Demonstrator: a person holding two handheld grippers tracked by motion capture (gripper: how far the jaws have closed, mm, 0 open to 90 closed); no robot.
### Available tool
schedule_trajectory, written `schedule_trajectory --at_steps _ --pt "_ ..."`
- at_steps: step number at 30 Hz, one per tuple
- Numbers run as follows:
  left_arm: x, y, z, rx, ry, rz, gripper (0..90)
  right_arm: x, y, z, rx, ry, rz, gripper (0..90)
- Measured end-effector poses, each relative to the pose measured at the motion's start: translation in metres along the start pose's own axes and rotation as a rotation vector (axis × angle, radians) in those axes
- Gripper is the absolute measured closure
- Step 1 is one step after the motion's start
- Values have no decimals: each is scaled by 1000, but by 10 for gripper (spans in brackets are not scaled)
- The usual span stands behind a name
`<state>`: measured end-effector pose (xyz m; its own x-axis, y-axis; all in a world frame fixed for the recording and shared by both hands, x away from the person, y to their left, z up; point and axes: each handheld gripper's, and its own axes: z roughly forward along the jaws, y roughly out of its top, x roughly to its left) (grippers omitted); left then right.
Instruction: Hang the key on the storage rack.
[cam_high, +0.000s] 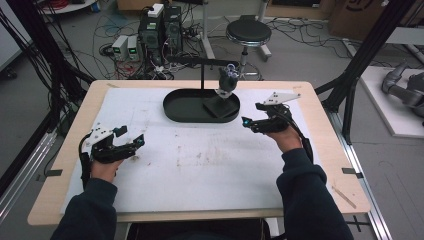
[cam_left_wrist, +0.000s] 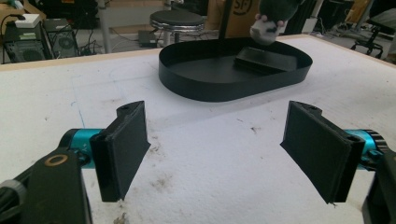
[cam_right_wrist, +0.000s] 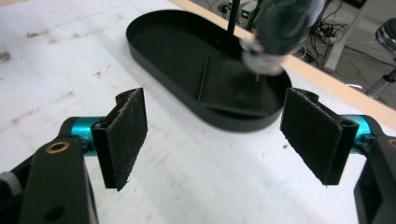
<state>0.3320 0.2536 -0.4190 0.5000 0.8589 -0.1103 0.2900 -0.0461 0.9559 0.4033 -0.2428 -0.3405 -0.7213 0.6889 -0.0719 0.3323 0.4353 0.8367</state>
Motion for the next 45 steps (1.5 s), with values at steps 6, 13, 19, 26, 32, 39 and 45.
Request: schedule_trajectory --at_steps 6,13,19,26,32,39,45 --pt "-3 1 3 -1 -2 4 220 5 -32 -21 -16 -15 14 234" --pt "-3 1 3 -9 -1 6 220 10 -75 -42 -19 -93 48 235" --pt "-5 2 3 -9 0 13 220 8 -89 -49 -22 -130 77 235" --pt "-5 2 2 -13 -3 14 220 8 -91 -49 -15 -151 73 235" --pt "-6 2 2 -14 -10 28 220 7 -99 -47 10 -172 58 235" --pt "-8 3 1 -16 -13 32 220 9 -102 -44 31 -185 36 235" --pt "-7 2 2 -12 -13 34 220 9 -103 -42 46 -186 20 236"
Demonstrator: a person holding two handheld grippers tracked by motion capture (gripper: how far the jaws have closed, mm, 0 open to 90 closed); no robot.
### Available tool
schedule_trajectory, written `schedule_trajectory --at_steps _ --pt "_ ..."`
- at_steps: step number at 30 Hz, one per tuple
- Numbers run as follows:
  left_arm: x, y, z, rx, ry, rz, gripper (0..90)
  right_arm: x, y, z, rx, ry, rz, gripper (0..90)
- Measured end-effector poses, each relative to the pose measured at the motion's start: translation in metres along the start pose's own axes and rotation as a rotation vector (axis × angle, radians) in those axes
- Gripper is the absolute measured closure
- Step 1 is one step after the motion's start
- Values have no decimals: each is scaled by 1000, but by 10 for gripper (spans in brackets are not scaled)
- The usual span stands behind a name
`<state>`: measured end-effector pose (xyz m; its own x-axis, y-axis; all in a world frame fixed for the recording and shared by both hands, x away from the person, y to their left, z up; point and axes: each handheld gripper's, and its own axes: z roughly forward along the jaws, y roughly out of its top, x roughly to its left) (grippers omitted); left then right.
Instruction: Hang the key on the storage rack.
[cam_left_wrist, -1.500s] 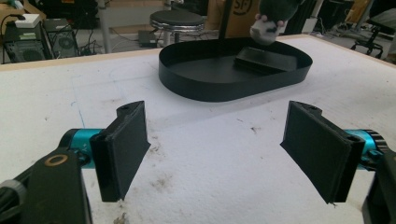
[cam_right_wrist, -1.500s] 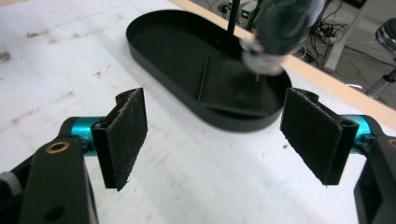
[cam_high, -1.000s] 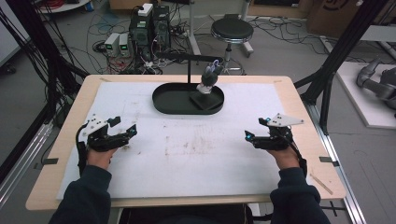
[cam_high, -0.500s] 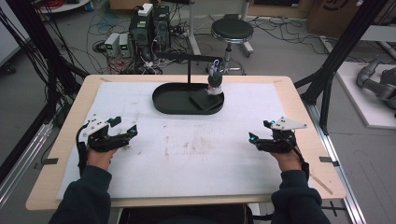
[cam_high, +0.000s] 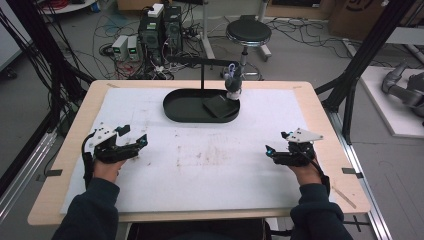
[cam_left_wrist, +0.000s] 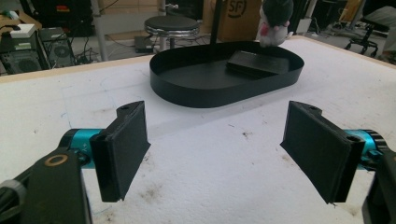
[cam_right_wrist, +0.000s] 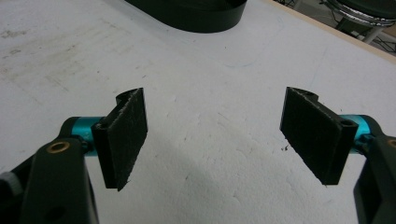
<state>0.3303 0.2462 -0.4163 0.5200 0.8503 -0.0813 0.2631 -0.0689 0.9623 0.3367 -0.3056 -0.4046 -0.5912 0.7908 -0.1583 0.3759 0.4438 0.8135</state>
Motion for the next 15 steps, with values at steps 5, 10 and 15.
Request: schedule_trajectory --at_steps 5,10,15 --pt "0 0 1 1 2 0 220 -2 -1 0 -6 -1 7 236" --pt "0 0 0 -2 0 0 220 -4 -2 -1 -11 -4 16 236" --pt "0 0 0 -2 1 1 220 -4 -2 -2 -20 -6 23 235"
